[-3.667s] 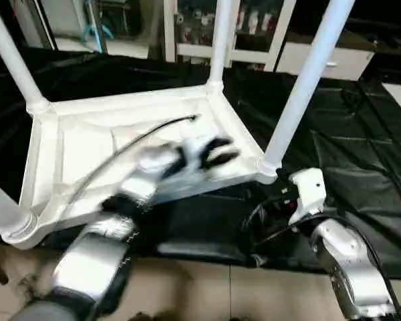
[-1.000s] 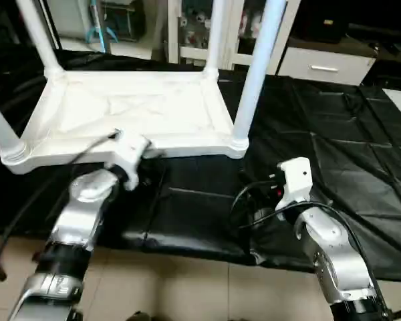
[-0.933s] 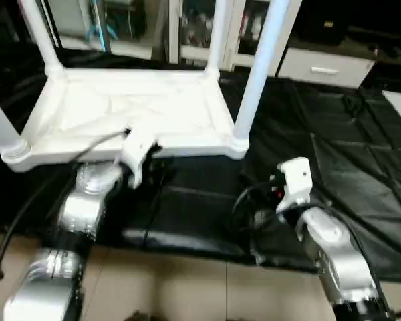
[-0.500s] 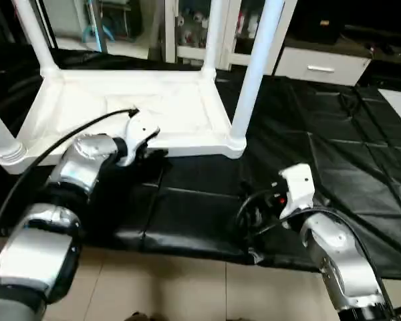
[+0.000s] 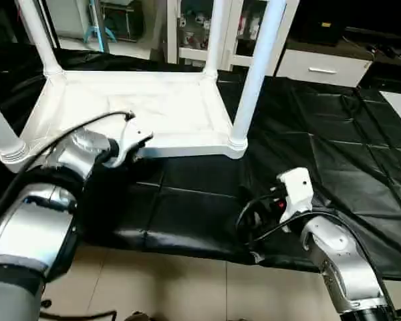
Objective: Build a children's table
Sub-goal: Rotate table base
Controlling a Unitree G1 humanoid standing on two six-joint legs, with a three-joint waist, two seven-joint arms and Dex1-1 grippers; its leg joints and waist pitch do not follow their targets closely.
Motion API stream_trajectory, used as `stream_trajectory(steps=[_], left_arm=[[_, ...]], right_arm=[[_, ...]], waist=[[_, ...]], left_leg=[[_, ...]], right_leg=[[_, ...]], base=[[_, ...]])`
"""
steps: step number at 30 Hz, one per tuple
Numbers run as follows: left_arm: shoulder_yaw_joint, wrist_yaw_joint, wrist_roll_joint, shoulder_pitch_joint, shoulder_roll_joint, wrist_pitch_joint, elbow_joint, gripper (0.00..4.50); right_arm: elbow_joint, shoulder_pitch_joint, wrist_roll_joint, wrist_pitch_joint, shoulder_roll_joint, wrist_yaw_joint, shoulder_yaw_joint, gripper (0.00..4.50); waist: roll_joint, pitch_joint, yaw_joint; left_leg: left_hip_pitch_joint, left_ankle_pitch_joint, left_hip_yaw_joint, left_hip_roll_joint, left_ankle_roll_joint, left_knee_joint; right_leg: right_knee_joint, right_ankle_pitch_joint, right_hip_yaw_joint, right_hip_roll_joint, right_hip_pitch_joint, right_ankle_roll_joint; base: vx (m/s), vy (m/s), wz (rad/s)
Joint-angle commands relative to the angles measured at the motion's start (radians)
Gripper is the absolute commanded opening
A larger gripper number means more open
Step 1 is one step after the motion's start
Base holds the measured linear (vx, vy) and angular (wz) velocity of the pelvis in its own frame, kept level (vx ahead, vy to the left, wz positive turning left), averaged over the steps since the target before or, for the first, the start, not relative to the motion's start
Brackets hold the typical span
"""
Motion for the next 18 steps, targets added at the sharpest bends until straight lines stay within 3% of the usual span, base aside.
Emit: stream_trajectory(steps=[1, 7, 9, 12, 13, 18], left_arm=[[-0.015, -0.074, 0.008, 0.002, -0.014, 0.016, 0.028, 2.93], [0.007, -0.145, -0.024, -0.019, -0.047, 0.002, 0.018, 2.93], [0.015, -0.083, -0.02, -0.026, -0.053, -0.011, 0.022, 2.93], [0.022, -0.132, -0.029, -0.032, -0.059, 0.009, 0.022, 2.93], [0.029, -0.2, -0.047, -0.03, -0.07, 0.022, 0.01, 2.93], [0.084, -0.258, -0.126, -0.026, -0.122, 0.05, -0.021, 2.93]], right_arm=[[-0.018, -0.017, -0.002, 0.01, -0.013, 0.006, -0.005, 3.9], [-0.018, -0.016, -0.004, 0.004, -0.022, 0.008, -0.01, 3.9], [-0.018, -0.016, -0.005, 0.004, -0.022, 0.009, -0.01, 3.9], [-0.02, -0.015, -0.005, 0.004, -0.023, 0.011, -0.008, 3.9], [-0.021, -0.013, -0.004, 0.003, -0.025, 0.011, -0.007, 3.9], [-0.022, -0.009, -0.005, 0.0, -0.026, 0.009, -0.005, 3.9]], waist=[[0.015, -0.072, 0.005], [0.015, -0.072, 0.012], [0.016, -0.072, 0.017], [0.017, -0.07, 0.023], [0.017, -0.071, 0.023], [0.016, -0.071, 0.03]], left_leg=[[0.029, -0.188, -0.011, 0.025, 0.013, -0.076], [0.032, -0.175, -0.009, 0.026, 0.026, -0.074], [0.033, -0.194, -0.009, 0.028, 0.023, -0.074], [0.033, -0.22, -0.011, 0.027, 0.011, -0.077], [0.033, -0.223, -0.011, 0.028, 0.006, -0.078], [0.036, -0.2, -0.008, 0.027, 0.007, -0.076]], right_leg=[[-0.041, -0.031, 0.022, -0.029, 0.051, -0.261], [-0.038, 0.0, 0.022, -0.03, 0.051, -0.283], [-0.039, -0.011, 0.022, -0.03, 0.051, -0.281], [-0.044, -0.055, 0.022, -0.031, 0.051, -0.264], [-0.044, -0.059, 0.022, -0.031, 0.051, -0.26], [-0.038, -0.005, 0.021, -0.03, 0.049, -0.284]], base=[[0.0, 0.0, 0.0], [0.0, 0.0, 0.0], [0.0, 0.0, 0.0], [0.0, 0.0, 0.0], [0.0, 0.0, 0.0], [0.0, 0.0, 0.0]])
